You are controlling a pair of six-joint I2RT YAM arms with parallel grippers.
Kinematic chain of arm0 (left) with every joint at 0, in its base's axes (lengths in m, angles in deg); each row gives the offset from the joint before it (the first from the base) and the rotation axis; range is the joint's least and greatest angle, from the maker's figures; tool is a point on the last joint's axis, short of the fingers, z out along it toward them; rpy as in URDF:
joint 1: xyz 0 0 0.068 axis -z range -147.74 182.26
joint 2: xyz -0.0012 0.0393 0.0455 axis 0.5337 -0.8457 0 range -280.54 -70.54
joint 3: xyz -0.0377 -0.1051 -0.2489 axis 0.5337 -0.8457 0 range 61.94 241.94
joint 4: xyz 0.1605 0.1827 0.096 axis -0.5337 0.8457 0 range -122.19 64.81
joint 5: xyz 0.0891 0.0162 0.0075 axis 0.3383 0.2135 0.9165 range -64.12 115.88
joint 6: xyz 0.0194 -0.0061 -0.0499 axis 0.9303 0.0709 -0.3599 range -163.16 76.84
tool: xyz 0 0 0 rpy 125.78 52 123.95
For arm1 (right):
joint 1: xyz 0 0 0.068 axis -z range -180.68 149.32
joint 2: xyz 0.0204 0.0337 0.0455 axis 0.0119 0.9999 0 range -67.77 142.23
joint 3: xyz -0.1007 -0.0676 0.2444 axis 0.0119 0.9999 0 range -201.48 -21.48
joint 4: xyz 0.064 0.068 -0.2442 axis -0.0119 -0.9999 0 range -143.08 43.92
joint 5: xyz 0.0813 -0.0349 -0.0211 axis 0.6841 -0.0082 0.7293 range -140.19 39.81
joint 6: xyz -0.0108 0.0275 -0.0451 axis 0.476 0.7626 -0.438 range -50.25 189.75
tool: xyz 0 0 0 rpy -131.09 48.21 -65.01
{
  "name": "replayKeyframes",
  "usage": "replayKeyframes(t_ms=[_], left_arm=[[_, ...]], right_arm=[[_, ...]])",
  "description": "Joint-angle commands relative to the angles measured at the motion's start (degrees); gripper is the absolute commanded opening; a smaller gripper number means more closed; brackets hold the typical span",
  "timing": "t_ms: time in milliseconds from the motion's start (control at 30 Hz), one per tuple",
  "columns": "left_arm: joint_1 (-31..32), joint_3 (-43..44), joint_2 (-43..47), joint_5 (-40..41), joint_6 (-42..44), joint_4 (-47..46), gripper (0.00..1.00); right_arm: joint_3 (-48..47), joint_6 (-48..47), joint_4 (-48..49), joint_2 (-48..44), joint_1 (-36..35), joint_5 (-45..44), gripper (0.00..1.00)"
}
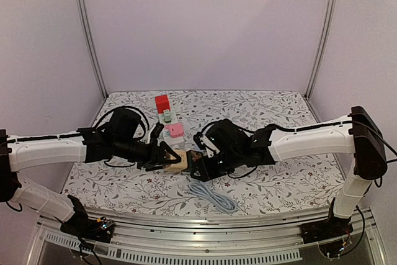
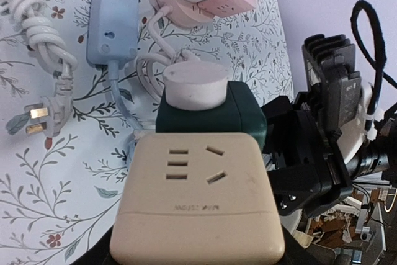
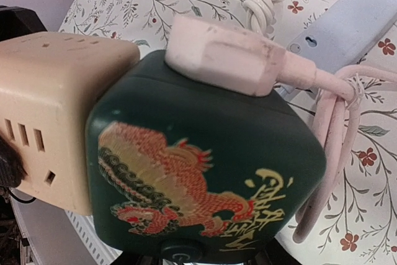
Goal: Pull the plug off the socket
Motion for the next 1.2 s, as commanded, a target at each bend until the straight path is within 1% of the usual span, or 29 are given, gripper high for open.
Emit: replayKeyframes(t_ms=[0,67,167,367,500,633,767,867,1000,1167], left_arm=[[1.1,2.9,1.3,-8.4,1.9,-7.0,0.09],[1.1,2.8,1.4,-8.1,2.1,-6.5,0.09],[1.1,2.9,1.6,-6.8,2.1,-5.3,0.08],[1.1,2.7,2.3,-6.3,2.9,-5.1,0.08],[1.1,2.8,2.8,-7.3,3.7,-5.3,0.08],[1.1,3.1,2.7,-9.3,4.6,-5.5,0.08],[1.4,3.2,2.9,-11.0,5.8,-5.6,0.08],[2.2,3.5,2.4,-13.5,7.1,-5.8,0.08],[3.6,4.5,1.5,-15.6,8.5,-5.7,0.07],[4.7,5.8,1.0,-16.1,9.1,-5.1,0.06]], right_arm=[[-2.2,1.3,5.0,1.9,0.6,-0.1,0.42],[-2.6,0.9,5.1,1.9,0.5,0.8,0.44],[-2.7,1.4,5.0,1.2,0.6,1.9,0.53],[-0.4,4.6,5.1,-1.7,1.9,1.7,0.63],[0.0,5.4,4.8,-2.9,2.6,1.1,0.68],[-1.8,4.3,3.8,-2.0,2.6,1.1,0.71],[-3.9,3.5,2.9,-0.7,2.6,1.0,0.70],[-4.9,3.0,2.8,0.0,2.6,0.4,0.68],[-6.0,2.3,2.9,1.2,2.6,-0.7,0.58],[-6.0,0.9,2.9,2.3,2.6,-3.7,0.51]])
